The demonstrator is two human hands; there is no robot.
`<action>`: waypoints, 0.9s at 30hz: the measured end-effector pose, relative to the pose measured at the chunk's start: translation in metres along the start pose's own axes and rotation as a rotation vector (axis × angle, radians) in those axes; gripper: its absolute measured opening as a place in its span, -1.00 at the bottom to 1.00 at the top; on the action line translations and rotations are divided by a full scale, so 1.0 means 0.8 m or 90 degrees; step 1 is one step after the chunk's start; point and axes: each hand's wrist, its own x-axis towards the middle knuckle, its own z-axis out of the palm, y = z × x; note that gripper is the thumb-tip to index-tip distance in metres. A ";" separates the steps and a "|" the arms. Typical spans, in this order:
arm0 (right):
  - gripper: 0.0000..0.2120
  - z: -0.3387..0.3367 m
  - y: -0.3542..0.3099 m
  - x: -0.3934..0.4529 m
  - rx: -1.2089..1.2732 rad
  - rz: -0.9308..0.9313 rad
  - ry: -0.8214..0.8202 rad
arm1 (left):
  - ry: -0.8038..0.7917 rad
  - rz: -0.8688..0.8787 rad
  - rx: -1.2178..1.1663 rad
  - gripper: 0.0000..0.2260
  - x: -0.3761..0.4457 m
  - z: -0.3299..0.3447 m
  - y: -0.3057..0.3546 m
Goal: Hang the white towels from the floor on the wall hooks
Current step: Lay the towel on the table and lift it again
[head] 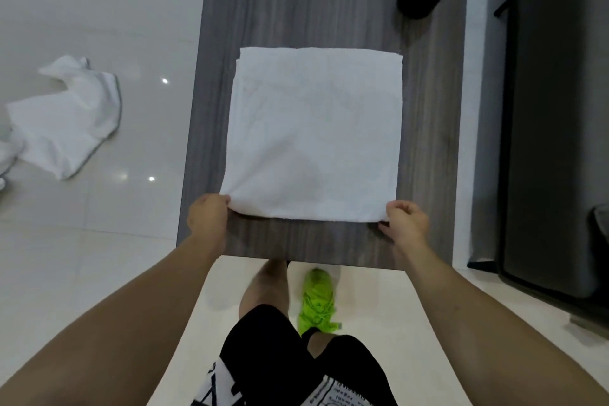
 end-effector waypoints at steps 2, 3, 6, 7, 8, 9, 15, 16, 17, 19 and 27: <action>-0.76 0.000 0.008 -0.005 -0.033 -0.026 -0.027 | -0.010 -0.020 0.013 -0.85 0.001 -0.003 -0.015; -0.69 0.000 0.013 -0.007 -0.025 -0.033 -0.030 | -0.010 -0.018 0.026 -0.84 0.001 -0.003 -0.022; -0.77 0.002 0.022 -0.011 -0.004 -0.040 -0.002 | 0.008 -0.009 0.020 -0.64 -0.005 -0.006 -0.038; -0.86 0.003 0.024 -0.012 -0.009 -0.035 0.003 | 0.021 -0.006 0.024 -0.63 -0.006 -0.008 -0.041; -0.91 0.004 0.025 -0.014 -0.011 -0.023 0.008 | 0.030 -0.005 0.027 -0.66 -0.005 -0.009 -0.043; -0.90 0.003 0.027 -0.015 -0.013 -0.005 0.016 | 0.031 -0.018 0.023 -0.71 -0.002 -0.012 -0.045; -0.89 -0.012 0.035 -0.028 0.083 0.206 0.017 | -0.050 -0.268 -0.162 -0.80 -0.004 -0.034 -0.057; -0.85 -0.015 0.038 -0.032 0.096 0.236 0.003 | -0.054 -0.270 -0.173 -0.81 -0.007 -0.037 -0.061; -0.81 -0.018 0.042 -0.035 0.090 0.254 -0.016 | -0.057 -0.266 -0.180 -0.80 -0.009 -0.041 -0.066; -0.77 -0.024 0.051 -0.040 0.055 0.262 -0.062 | -0.068 -0.266 -0.169 -0.72 -0.012 -0.048 -0.076; -0.78 -0.049 0.085 -0.052 0.001 0.158 -0.104 | -0.148 -0.234 -0.113 -0.80 -0.039 -0.068 -0.099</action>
